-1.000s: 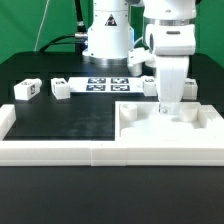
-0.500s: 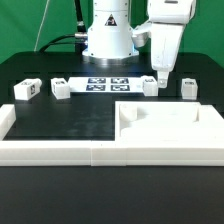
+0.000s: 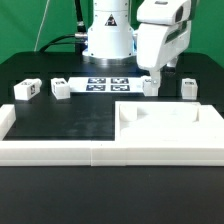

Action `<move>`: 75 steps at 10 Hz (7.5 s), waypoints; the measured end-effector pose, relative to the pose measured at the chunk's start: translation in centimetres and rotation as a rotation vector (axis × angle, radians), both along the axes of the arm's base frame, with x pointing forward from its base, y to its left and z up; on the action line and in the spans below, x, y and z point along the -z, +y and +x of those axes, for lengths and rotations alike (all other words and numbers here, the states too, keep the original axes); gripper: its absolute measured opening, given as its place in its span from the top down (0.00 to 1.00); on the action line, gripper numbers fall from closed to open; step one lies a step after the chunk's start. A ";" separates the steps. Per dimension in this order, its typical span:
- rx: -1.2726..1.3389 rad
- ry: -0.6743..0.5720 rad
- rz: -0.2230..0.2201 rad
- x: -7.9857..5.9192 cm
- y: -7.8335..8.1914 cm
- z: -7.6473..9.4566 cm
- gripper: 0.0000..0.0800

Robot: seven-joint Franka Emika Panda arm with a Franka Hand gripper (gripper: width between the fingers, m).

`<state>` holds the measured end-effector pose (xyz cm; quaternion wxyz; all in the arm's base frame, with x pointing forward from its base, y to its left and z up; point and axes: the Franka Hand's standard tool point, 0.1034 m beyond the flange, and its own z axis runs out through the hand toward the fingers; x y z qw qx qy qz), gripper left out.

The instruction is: Assemble one leg

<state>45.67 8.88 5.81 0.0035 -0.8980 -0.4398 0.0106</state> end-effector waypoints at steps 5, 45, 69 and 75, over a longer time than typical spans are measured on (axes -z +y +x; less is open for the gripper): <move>0.677 0.016 0.028 0.7 3.6 -3.7 0.19; 0.908 0.991 -0.433 3.2 7.1 -8.3 0.64; 0.899 -0.075 0.148 -4.4 5.3 3.3 0.64; 0.829 -0.109 0.157 -5.9 3.4 6.5 0.64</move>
Offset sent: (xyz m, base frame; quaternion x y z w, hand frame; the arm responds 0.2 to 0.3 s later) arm -0.0205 0.0257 -0.0045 -0.0149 0.0050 0.2452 0.9694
